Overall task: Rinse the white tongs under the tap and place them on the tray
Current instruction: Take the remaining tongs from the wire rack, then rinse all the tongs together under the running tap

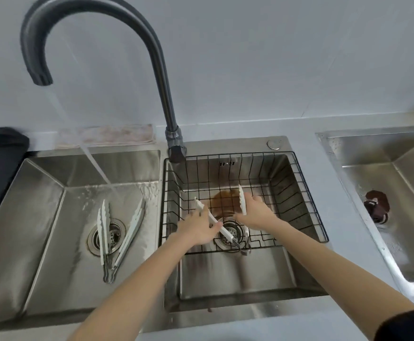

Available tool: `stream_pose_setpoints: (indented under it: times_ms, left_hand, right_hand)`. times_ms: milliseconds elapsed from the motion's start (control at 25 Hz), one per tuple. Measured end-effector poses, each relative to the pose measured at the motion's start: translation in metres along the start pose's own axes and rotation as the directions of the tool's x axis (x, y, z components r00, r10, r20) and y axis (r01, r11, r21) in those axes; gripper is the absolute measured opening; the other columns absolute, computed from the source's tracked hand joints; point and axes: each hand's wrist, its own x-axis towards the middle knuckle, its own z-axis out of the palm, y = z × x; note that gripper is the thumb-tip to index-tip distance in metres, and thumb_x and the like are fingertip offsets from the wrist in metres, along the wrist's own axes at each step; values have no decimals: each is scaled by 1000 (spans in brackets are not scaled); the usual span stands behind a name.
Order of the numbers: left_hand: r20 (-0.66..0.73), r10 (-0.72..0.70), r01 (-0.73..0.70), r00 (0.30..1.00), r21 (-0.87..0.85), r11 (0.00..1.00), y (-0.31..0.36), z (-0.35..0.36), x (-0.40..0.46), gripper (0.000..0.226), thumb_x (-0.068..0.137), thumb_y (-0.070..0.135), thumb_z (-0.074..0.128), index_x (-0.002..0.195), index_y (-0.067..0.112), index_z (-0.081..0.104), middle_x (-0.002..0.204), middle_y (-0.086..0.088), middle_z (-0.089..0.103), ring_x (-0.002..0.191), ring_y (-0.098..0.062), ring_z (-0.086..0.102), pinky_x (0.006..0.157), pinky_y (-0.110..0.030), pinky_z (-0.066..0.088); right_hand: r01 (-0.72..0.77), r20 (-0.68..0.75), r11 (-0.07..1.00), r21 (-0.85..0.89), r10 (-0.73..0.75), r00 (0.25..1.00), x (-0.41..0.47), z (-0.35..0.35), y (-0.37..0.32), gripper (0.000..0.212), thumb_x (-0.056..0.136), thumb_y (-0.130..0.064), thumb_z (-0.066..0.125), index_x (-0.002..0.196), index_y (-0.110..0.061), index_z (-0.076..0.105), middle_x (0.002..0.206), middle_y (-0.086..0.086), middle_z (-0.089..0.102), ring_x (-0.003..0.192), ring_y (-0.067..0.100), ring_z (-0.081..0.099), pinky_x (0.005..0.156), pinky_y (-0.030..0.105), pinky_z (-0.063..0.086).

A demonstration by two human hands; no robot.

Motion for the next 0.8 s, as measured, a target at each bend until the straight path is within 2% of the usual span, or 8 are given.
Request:
stream_pose_setpoints:
  times_ms: [120, 200, 320, 400, 480, 600, 720, 800]
  left_hand:
    - [47, -7, 14, 999, -142, 990, 5, 9, 6, 81, 90, 55, 32, 149, 14, -6, 149, -14, 34, 124, -33, 49, 101, -46, 43]
    - [32, -20, 26, 999, -200, 979, 8, 10, 7, 84, 90, 53, 36, 148, 13, -10, 140, -15, 46, 116, -32, 56, 95, -42, 47]
    - [-7, -40, 36, 999, -331, 943, 11, 12, 6, 83, 91, 45, 43, 148, 13, -8, 132, -15, 52, 101, -26, 62, 81, -31, 49]
    - [-12, -40, 30, 999, -443, 896, 14, 9, 1, 79, 92, 36, 46, 148, 13, -4, 111, -11, 60, 71, -14, 59, 57, -20, 44]
    - [-39, -39, 14, 998, -504, 864, 15, 6, -4, 77, 92, 30, 49, 148, 13, -2, 88, -2, 58, 58, -6, 48, 46, -14, 38]
    - [-113, -22, -45, 993, -559, 828, 17, 2, -9, 77, 91, 21, 51, 149, 12, 0, 80, 5, 50, 61, -2, 45, 51, -11, 40]
    - [-206, -53, -99, 977, -659, 746, 15, -2, -18, 78, 88, 12, 52, 149, 15, 3, 106, -10, 57, 70, -15, 56, 68, -22, 52]
    - [-280, -81, -142, 956, -690, 710, 7, -6, -27, 77, 88, 10, 52, 149, 18, 6, 115, -19, 60, 73, -19, 58, 67, -27, 51]
  right_hand:
    - [-17, -15, 996, 93, 18, 1000, 8, 12, 5, 62, 90, -26, 53, 142, -8, 25, 142, 19, 37, 126, 33, 44, 100, 39, 41]
    - [-22, -41, 988, 152, 28, 999, 13, 19, 6, 61, 90, -23, 52, 143, -8, 25, 139, 19, 42, 122, 33, 48, 98, 39, 43]
    - [-44, -58, 963, 266, 62, 996, 19, 26, 7, 63, 90, -13, 50, 145, -7, 21, 131, 22, 51, 110, 36, 59, 93, 43, 51]
    - [-53, -75, 943, 329, 82, 994, 20, 28, 8, 63, 89, -10, 50, 145, -8, 23, 129, 23, 53, 109, 38, 60, 93, 47, 51]
    - [-35, -112, 930, 367, 81, 990, 18, 28, 7, 63, 88, -9, 50, 145, -8, 25, 127, 23, 55, 109, 39, 59, 94, 47, 50]
    - [23, -187, 914, 405, 58, 981, 9, 24, 0, 62, 87, -9, 49, 144, -9, 24, 123, 24, 57, 107, 38, 59, 90, 43, 51]
    - [85, -257, 892, 444, 36, 966, -6, 17, -13, 60, 89, -12, 50, 143, -9, 25, 120, 21, 61, 101, 35, 63, 80, 36, 52]
    - [112, -286, 861, 497, 41, 957, -17, 11, -25, 61, 89, -15, 53, 143, -10, 24, 120, 18, 60, 98, 30, 63, 79, 35, 52]
